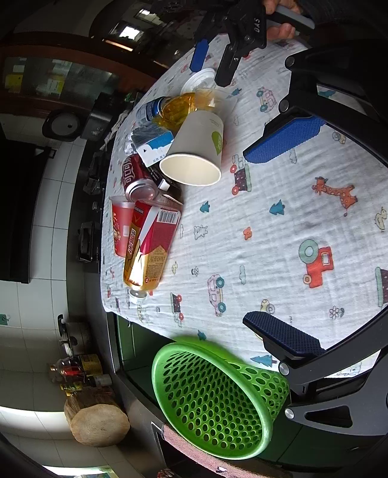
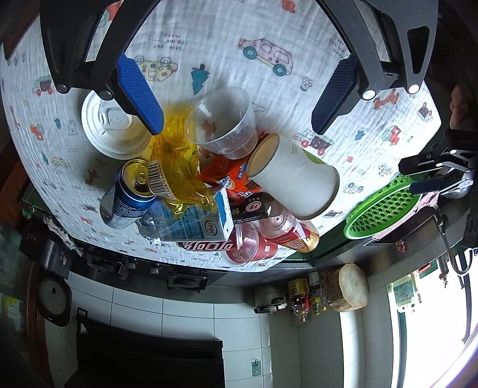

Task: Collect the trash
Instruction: 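Move the left tool toward the white paper cup on the table, then grasp the white paper cup with the left tool while the right tool grasps the clear plastic cup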

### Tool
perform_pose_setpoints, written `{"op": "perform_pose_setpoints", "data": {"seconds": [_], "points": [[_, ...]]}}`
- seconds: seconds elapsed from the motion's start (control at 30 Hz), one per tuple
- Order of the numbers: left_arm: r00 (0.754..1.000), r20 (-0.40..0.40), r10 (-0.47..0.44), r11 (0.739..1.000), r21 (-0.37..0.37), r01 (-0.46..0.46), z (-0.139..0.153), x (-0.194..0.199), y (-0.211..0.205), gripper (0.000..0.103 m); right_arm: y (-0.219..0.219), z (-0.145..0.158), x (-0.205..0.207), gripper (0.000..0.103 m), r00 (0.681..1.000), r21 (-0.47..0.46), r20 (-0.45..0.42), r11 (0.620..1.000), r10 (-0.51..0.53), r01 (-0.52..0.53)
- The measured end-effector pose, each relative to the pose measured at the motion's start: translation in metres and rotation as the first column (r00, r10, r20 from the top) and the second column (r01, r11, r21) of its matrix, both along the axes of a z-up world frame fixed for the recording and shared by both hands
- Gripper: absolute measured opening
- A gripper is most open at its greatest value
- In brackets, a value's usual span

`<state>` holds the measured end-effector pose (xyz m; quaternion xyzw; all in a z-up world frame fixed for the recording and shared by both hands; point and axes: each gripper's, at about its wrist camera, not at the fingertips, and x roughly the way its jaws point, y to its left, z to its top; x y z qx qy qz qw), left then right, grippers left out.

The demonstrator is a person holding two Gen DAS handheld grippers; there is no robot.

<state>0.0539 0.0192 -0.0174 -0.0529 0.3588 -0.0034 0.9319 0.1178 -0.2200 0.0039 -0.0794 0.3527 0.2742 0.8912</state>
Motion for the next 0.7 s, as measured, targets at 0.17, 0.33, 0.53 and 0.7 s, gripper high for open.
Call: {"op": "perform_pose_setpoints", "data": {"seconds": [0.17, 0.33, 0.53, 0.7], "points": [[0.998, 0.001, -0.069, 0.998, 0.007, 0.069, 0.005, 0.014, -0.006, 0.098, 0.002, -0.008, 0.017, 0.096, 0.998, -0.002, -0.035, 0.999, 0.050, -0.050], [0.983, -0.013, -0.185, 0.983, 0.001, 0.185, 0.009, 0.031, -0.012, 0.098, 0.009, -0.014, 0.028, 0.094, 0.995, -0.019, -0.056, 0.997, 0.080, -0.081], [0.943, -0.036, -0.331, 0.944, -0.012, 0.331, 0.006, 0.057, -0.020, 0.098, 0.014, -0.026, 0.038, 0.084, 0.991, -0.040, -0.094, 0.994, 0.100, -0.104], [0.885, -0.045, -0.463, 0.886, -0.001, 0.463, 0.002, 0.077, -0.031, 0.098, 0.017, -0.033, 0.043, 0.080, 0.987, -0.053, -0.119, 0.992, 0.108, -0.115]]}}
